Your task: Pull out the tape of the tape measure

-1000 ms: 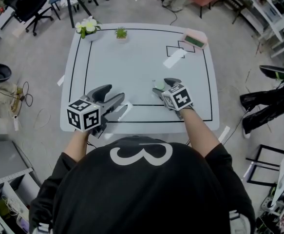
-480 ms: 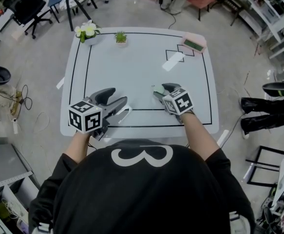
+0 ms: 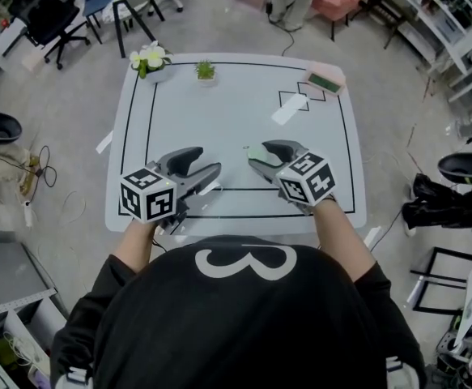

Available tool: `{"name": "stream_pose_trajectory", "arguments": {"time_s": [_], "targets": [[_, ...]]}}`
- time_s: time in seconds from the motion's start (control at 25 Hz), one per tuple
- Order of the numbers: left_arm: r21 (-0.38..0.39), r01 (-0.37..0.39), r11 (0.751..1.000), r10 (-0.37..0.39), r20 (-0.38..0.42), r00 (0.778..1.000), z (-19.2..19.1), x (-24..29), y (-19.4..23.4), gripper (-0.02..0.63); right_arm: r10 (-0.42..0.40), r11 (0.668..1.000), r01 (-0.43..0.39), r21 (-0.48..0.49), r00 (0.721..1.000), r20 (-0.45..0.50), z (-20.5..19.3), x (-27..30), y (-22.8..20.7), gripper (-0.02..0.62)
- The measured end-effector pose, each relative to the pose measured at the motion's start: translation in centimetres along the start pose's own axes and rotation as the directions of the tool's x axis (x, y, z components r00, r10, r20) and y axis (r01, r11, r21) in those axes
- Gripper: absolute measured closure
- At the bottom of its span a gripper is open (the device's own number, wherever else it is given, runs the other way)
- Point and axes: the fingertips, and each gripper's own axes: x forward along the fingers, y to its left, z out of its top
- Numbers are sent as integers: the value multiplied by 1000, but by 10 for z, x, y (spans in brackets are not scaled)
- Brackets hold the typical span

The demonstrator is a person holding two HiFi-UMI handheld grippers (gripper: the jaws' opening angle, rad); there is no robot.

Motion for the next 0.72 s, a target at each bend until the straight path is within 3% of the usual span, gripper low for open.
{"name": "stream_pose_trajectory", "arguments": {"time_s": [0.32,0.52,0.72], "targets": [[73,20,997,-21,15,1000,21,-2,-15,351,70,996,-63,-66,992,101,45,-26,29,371],[88,55,995,-64,102,993,57,-11,-38,374,109,988,-86,-127,978,180,77,-53,48,371],[196,73,978,-107,169,980,101,-20,-73,380,121,978,-71,-198,960,252,105,-85,61,371]]}}
